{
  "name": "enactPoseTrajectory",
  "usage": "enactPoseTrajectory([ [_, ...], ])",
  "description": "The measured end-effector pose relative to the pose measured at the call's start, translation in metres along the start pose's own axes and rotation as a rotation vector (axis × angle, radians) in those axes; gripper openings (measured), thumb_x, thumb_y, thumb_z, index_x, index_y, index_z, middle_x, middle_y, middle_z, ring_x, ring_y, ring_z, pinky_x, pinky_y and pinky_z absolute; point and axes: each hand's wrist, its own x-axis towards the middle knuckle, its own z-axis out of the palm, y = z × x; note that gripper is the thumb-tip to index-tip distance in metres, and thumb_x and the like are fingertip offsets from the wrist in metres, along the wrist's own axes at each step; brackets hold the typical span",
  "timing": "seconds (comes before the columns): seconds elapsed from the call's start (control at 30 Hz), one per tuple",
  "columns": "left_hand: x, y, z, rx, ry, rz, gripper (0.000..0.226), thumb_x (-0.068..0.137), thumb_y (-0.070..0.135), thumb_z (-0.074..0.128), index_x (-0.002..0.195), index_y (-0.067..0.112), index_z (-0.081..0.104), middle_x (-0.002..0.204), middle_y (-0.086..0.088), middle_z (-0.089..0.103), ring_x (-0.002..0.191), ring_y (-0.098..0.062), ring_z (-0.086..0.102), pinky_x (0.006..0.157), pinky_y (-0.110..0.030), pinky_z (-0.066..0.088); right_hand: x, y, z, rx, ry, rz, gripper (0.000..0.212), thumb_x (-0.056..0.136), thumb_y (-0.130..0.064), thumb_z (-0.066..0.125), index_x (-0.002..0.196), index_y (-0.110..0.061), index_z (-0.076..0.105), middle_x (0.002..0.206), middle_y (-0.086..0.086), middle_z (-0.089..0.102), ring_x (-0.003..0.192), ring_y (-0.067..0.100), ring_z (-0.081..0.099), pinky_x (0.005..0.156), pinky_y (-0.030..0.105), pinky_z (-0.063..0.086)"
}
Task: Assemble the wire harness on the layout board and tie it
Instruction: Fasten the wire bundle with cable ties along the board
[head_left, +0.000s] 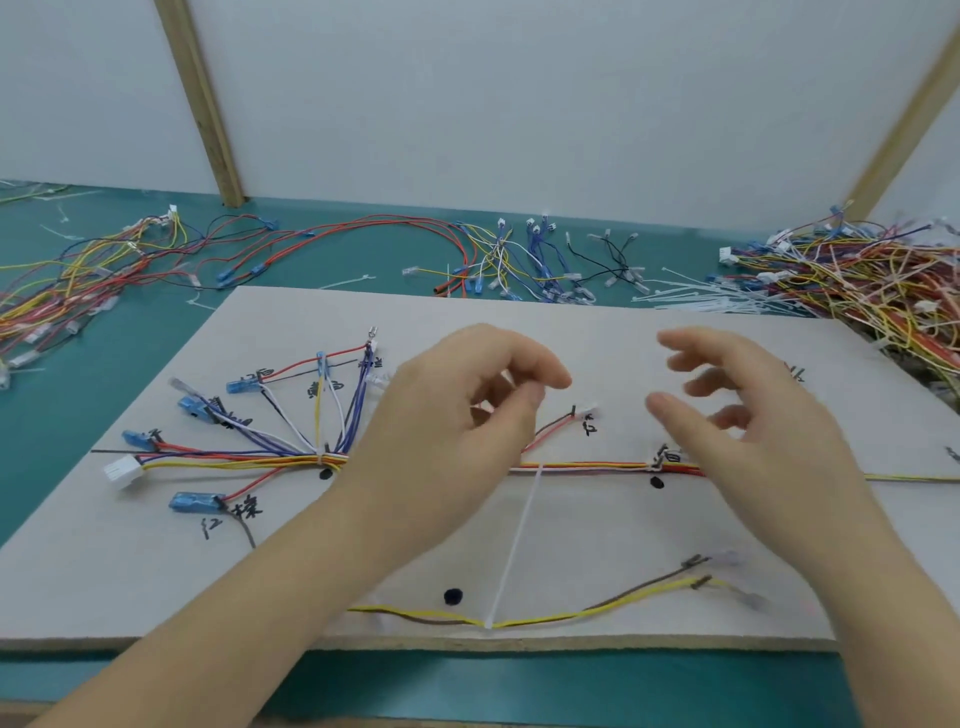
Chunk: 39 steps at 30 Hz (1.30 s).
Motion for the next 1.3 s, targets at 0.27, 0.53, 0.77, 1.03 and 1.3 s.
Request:
enactPoseTrajectory([
  [0.27, 0.050, -0.011, 0.057, 0.094, -0.459, -0.395, 0.020, 0.092, 0.017, 0.049, 0.112, 0.017, 0.054, 0.073, 0.003, 0.057, 0.052, -0.010, 0.057, 0.059, -0.020, 0.048, 0.003, 0.030, -0.007, -0.099, -0.328, 0.148, 0.012, 0.082, -0.027, 0.061, 0.073, -0.033, 0.064, 0.092, -0.015, 0.064, 0.088, -0.008, 0.053, 0.074, 0.009, 0.037],
  [0.53, 0.052, -0.027, 0.067, -0.072, -0.415, -0.280, 0.016, 0.084, 0.006, 0.061, 0.075, 0.019, 0.059, 0.065, -0.001, 0.059, 0.056, -0.011, 0.053, 0.059, -0.021, 0.048, 0.003, 0.031, 0.000, -0.117, -0.308, 0.078, 0.017, 0.073, -0.022, 0.060, 0.061, -0.033, 0.056, 0.078, -0.011, 0.059, 0.086, 0.014, 0.053, 0.075, 0.027, 0.038],
  [0.77, 0.049, -0.031, 0.069, -0.215, -0.390, -0.209, 0.027, 0.084, -0.006, 0.057, 0.066, 0.014, 0.058, 0.058, 0.009, 0.061, 0.053, -0.001, 0.055, 0.058, -0.013, 0.048, 0.006, 0.028, -0.002, -0.162, -0.381, 0.041, 0.006, 0.075, -0.021, 0.061, 0.071, -0.025, 0.064, 0.078, -0.011, 0.059, 0.084, 0.006, 0.054, 0.077, 0.026, 0.041],
  [1.03, 0.047, -0.031, 0.076, -0.302, -0.351, -0.216, 0.028, 0.085, -0.011, 0.053, 0.064, 0.008, 0.055, 0.061, -0.003, 0.058, 0.048, -0.002, 0.053, 0.054, -0.013, 0.047, 0.003, 0.028, -0.001, -0.230, -0.373, -0.009, 0.003, 0.079, -0.016, 0.063, 0.080, -0.016, 0.065, 0.080, -0.010, 0.057, 0.087, 0.015, 0.052, 0.075, 0.025, 0.037],
  [1.3, 0.054, -0.023, 0.075, -0.144, -0.421, -0.206, 0.014, 0.089, 0.003, 0.054, 0.080, 0.014, 0.057, 0.069, 0.004, 0.056, 0.057, -0.006, 0.054, 0.060, -0.015, 0.048, -0.003, 0.032, -0.005, -0.166, -0.317, -0.005, 0.010, 0.080, -0.020, 0.067, 0.088, -0.027, 0.064, 0.091, -0.016, 0.057, 0.091, 0.002, 0.053, 0.076, 0.012, 0.037],
])
